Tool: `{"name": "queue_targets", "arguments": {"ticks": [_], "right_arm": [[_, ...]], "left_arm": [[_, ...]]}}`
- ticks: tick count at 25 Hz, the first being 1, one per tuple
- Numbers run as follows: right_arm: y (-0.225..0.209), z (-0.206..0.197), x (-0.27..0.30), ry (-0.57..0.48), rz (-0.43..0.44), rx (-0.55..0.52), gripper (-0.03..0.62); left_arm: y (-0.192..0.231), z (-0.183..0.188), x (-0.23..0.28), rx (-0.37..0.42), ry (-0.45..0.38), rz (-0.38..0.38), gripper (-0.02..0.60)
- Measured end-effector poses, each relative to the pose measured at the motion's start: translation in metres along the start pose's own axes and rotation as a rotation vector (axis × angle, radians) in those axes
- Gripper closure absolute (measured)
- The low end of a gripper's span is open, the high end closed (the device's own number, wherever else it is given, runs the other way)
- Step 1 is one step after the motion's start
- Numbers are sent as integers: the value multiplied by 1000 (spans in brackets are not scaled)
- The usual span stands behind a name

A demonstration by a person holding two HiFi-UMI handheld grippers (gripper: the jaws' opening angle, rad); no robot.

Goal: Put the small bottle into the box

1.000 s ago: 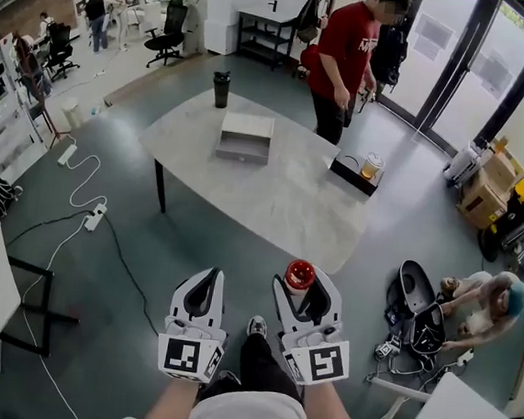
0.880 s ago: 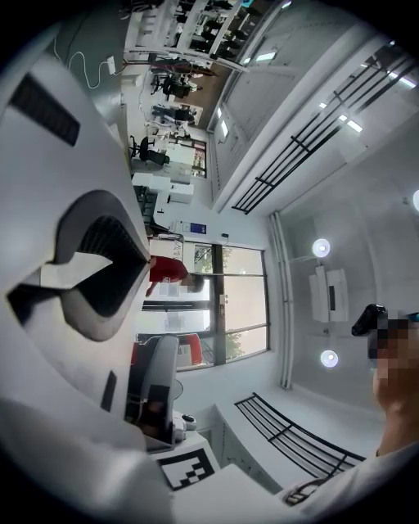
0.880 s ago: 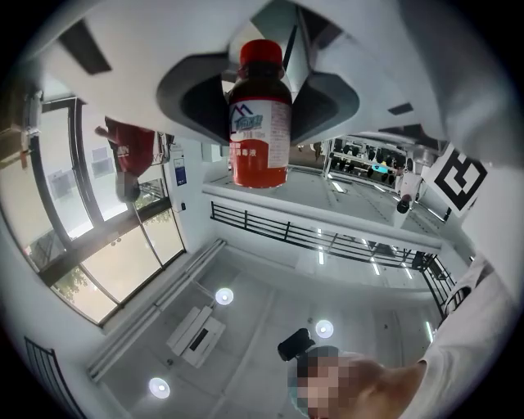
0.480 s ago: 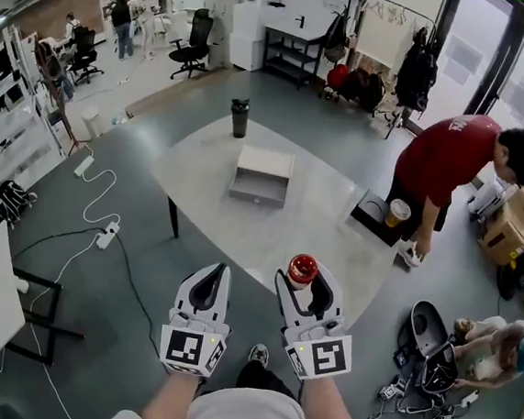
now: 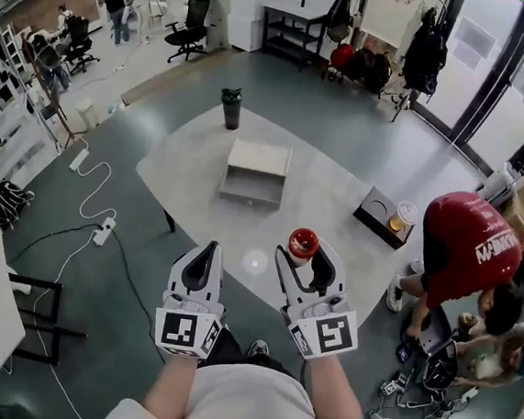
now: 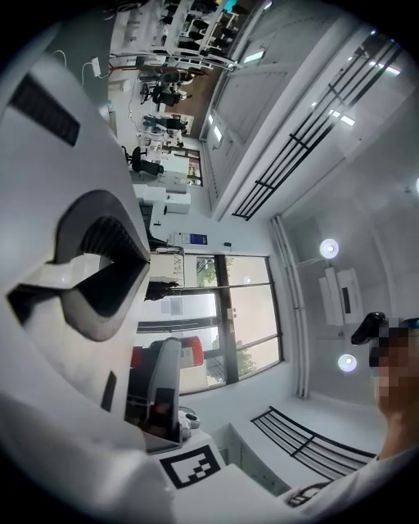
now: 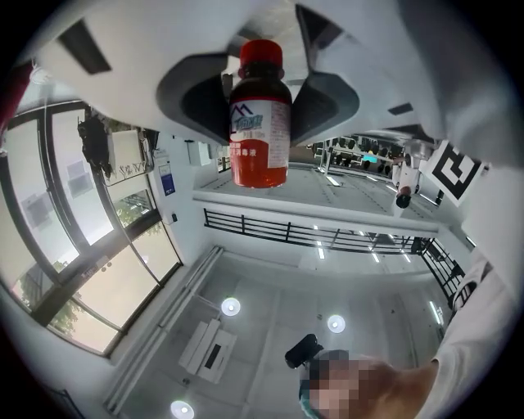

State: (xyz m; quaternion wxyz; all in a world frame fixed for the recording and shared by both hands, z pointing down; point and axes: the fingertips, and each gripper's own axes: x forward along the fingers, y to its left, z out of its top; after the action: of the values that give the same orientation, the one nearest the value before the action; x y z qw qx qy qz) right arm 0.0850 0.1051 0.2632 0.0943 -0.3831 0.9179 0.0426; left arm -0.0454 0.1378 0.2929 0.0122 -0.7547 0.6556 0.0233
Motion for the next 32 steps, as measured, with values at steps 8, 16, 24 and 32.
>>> {"name": "queue_targets", "arguments": {"ticks": [8,16,24,32], "right_arm": [[-51,-43,51,65,-47,35,361],[-96,-89,127,159,-127,65,361],[-122,-150,203,276,-168,146,361],[-135,-195,257,374,-197,167,361]], "left_arm": [[21,-41,89,-29,47,-62,560],[56,-82,189,-58,139,-168,560],[100,-128,262,-105,238,-231,560],[133,-171,308,-147,331,-275,560]]}}
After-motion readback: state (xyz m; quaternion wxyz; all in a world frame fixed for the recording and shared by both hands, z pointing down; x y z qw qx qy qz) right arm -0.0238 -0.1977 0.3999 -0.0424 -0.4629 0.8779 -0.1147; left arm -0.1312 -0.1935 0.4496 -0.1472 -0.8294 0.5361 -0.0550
